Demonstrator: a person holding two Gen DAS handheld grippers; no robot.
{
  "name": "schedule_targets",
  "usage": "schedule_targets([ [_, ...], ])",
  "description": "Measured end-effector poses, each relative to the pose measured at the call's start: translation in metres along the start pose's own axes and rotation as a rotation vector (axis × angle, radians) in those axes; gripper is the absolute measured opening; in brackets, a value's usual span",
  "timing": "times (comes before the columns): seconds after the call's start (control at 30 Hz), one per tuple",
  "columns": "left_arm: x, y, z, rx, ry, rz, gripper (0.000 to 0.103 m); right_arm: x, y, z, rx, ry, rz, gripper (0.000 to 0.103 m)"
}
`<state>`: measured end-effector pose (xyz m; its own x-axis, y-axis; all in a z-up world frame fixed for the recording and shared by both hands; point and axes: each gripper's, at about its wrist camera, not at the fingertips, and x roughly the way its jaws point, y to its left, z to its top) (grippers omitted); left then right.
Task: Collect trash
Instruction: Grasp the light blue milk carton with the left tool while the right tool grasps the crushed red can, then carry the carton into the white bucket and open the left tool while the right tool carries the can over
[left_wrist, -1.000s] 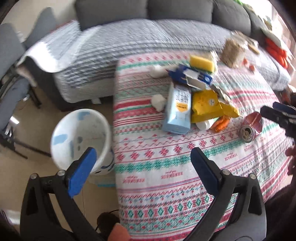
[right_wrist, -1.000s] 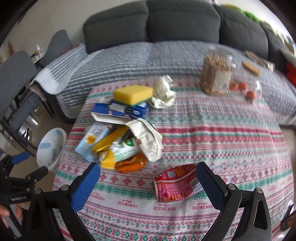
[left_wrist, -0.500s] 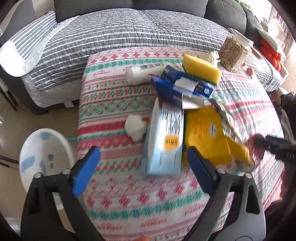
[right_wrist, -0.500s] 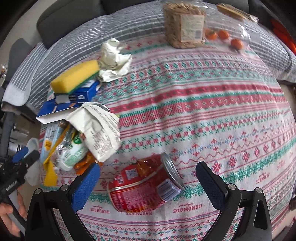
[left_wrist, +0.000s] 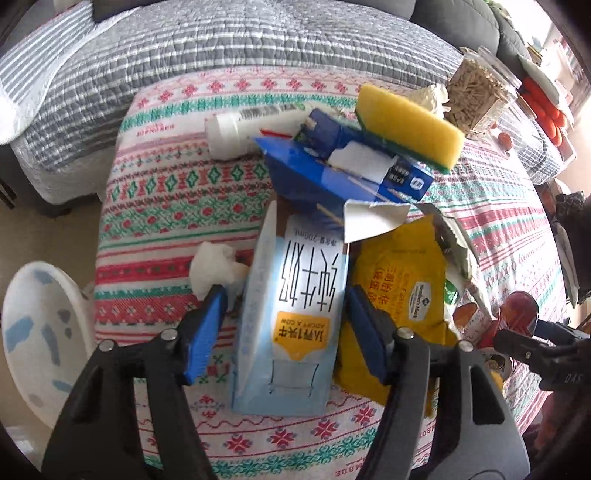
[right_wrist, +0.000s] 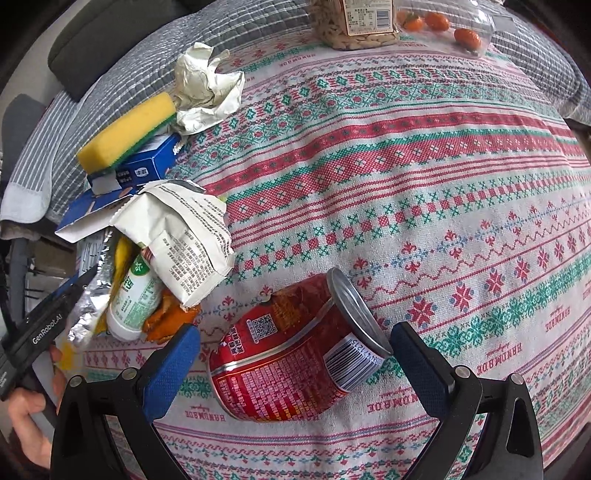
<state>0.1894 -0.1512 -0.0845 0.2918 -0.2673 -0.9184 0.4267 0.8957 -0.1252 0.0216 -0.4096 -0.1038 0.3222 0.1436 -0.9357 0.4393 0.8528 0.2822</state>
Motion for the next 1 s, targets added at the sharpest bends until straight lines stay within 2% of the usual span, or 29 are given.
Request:
schedule_targets([
  [0.13,0.001,0.007,-0.001,-0.041,0.012,-0.037,0.061,0.009,-0.001,0.005,-0.005,-0.03,-0.02,0.096],
  [0.27,-0.006,0.012,-0.005,-0.068,0.006,-0.049,0.061,0.005,0.003,0.008,-0.007,-0.062,-0.027,0.077],
  [0.3,-0.009,0.013,-0.006,-0.071,0.001,-0.049,0.06,0.004,0.002,0.008,-0.006,-0.068,-0.023,0.061],
  [0.33,-0.012,0.013,-0.007,-0.072,-0.004,-0.05,0.06,0.003,0.001,0.009,0.0,-0.081,-0.016,0.051],
  [0.37,-0.015,0.013,-0.009,-0.073,-0.011,-0.051,0.06,0.0,0.0,0.01,0.004,-0.085,-0.002,0.036],
  [0.4,-0.02,0.014,-0.01,-0.074,-0.019,-0.054,0.06,-0.001,-0.001,0.009,0.01,-0.083,0.015,0.028],
  [0.7,-0.05,0.027,-0.021,-0.079,-0.072,-0.081,0.059,-0.027,0.002,0.016,-0.008,-0.139,0.1,0.012],
  [0.8,-0.058,0.031,-0.025,-0.077,-0.083,-0.086,0.059,-0.036,0.003,0.019,-0.025,-0.156,0.121,0.011],
  [1.0,-0.079,0.043,-0.04,-0.073,-0.117,-0.092,0.059,-0.049,0.016,-0.008,-0.034,-0.184,0.141,0.009],
])
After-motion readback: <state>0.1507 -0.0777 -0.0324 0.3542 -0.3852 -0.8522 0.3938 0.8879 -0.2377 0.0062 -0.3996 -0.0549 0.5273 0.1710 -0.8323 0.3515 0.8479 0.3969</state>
